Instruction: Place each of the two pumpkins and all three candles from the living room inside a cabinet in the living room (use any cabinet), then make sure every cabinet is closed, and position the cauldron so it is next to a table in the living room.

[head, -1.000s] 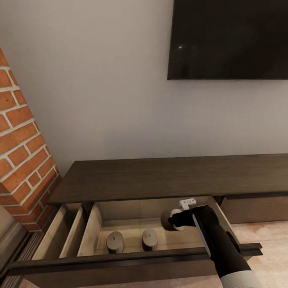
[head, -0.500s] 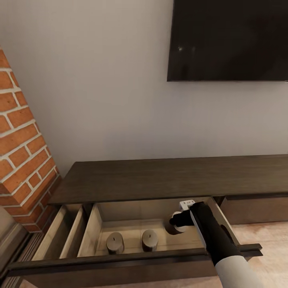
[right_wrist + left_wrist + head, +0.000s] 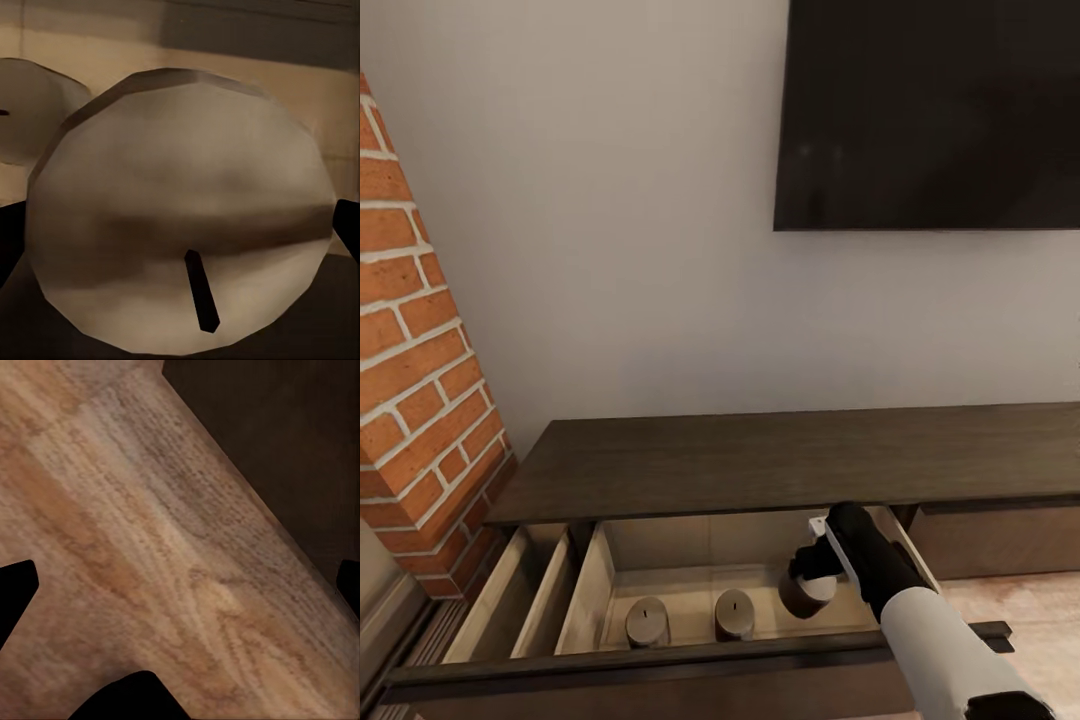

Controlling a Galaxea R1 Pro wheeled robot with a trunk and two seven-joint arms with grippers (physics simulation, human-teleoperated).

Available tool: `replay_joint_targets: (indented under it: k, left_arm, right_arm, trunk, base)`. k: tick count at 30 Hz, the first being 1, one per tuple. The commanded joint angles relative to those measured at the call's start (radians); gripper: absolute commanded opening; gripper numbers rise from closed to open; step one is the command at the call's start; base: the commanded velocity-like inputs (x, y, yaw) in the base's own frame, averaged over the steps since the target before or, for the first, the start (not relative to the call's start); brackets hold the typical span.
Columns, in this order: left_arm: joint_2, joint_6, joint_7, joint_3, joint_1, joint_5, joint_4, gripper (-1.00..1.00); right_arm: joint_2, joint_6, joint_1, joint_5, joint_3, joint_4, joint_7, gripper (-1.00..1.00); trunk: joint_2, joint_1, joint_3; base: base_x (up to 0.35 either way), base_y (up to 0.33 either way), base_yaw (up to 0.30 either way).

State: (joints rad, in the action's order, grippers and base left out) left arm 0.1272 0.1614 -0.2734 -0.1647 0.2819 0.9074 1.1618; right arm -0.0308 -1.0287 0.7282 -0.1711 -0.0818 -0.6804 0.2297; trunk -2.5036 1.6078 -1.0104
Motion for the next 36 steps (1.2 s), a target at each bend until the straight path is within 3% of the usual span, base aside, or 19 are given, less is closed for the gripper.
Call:
replay_joint_targets:
  k: [1,5,10,18,36]
  left_arm:
    - [0.0,0.004,-0.005,0.0,0.0,0.006,0.003,1.0]
    - [0.0,0.003,0.001,0.002,0.0,0.002,0.003,1.0]
    - [0.0,0.003,0.006,0.006,0.0,-0.003,0.003,1.0]
    - [0.0,0.002,0.003,0.008,0.0,-0.001,0.001,1.0]
    - [0.0,0.004,-0.007,-0.001,0.0,0.004,0.001,1.0]
  right_arm:
    - [-0.001,0.009,0.01,-0.006,0.0,0.023,0.0,-1.0]
    - [-0.019,0.07,0.054,0.004,0.0,0.154,-0.084,-1.0]
    - [-0.036,0.118,0.07,0.006,0.001,0.226,-0.109,-1.0]
    - [-0.038,0.135,0.074,0.007,0.002,0.248,-0.127,-1.0]
    - [-0.04,0.134,0.074,0.008,0.001,0.253,-0.128,-1.0]
  trunk:
    - [0.0,0.0,-0.001]
    - [0.0,0.0,-0.001]
    - [0.0,0.0,-0.001]
    - [0.0,0.0,-0.001]
    - [0.01,-0.012,0.065]
  base:
    - [0.0,0.0,0.0]
    - [0.0,0.0,0.0]
    - [0.018,0.001,0.0]
    - [0.127,0.033,0.0]
    - [0.006,0.002,0.0]
